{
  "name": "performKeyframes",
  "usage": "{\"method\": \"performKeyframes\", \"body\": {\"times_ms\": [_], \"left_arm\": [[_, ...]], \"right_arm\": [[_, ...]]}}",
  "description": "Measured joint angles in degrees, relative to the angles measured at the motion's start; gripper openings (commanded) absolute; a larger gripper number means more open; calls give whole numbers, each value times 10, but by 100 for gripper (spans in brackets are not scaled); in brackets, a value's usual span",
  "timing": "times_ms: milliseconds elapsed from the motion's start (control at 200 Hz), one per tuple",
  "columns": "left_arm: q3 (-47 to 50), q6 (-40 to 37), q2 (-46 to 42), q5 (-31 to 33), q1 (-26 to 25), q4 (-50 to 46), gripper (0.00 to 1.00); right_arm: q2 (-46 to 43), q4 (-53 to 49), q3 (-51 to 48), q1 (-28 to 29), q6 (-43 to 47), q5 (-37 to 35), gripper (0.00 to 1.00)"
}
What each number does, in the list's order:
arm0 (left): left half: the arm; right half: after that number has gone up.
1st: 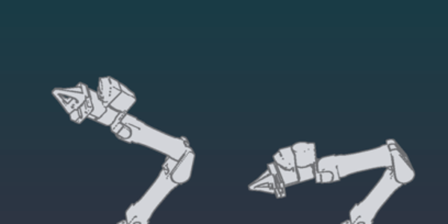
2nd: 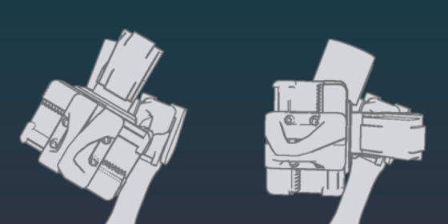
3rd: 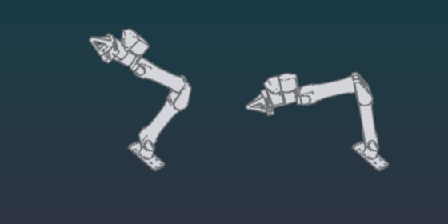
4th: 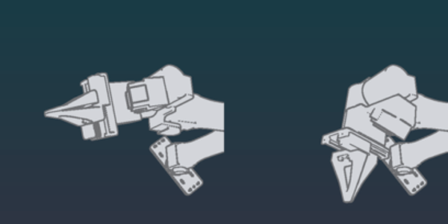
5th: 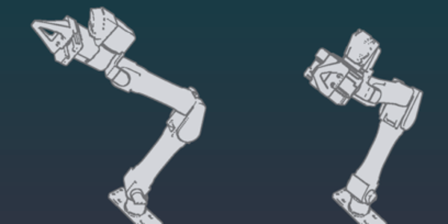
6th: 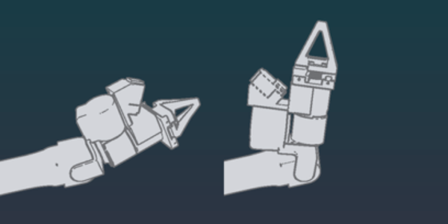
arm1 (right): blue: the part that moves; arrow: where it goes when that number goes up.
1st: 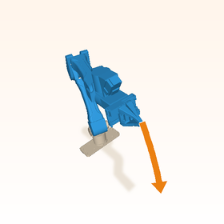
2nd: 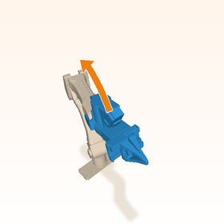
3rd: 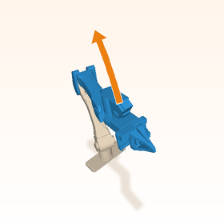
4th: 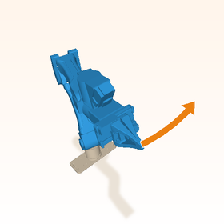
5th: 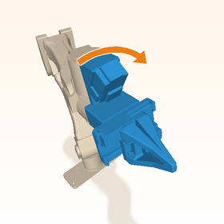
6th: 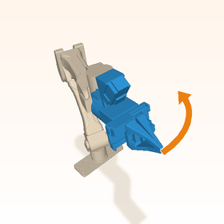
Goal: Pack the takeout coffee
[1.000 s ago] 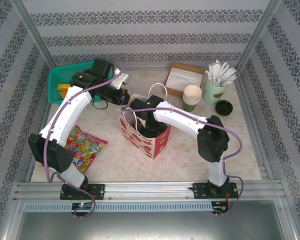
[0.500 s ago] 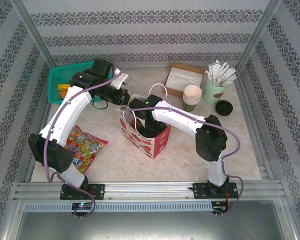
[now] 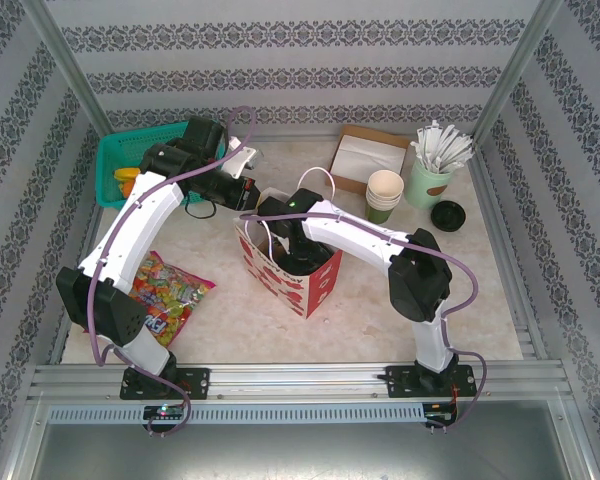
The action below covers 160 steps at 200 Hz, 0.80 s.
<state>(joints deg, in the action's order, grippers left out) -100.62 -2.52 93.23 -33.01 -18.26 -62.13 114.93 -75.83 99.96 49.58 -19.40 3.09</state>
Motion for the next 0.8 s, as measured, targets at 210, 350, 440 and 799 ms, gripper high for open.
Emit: {"method": "performKeyframes", "body": {"times_ms": [210, 350, 440, 799], "left_arm": [[0, 0, 0, 0, 0, 0, 0], [0, 0, 0, 0, 0, 0, 0], [0, 0, 0, 0, 0, 0, 0], [0, 0, 0, 0, 0, 0, 0]], "right_arm": [[-7, 14, -12, -3, 0, 0, 69], [-10, 23, -24, -3, 0, 1, 69], [-11, 27, -28, -3, 0, 1, 69], [-17, 29, -30, -3, 0, 2, 72]]}}
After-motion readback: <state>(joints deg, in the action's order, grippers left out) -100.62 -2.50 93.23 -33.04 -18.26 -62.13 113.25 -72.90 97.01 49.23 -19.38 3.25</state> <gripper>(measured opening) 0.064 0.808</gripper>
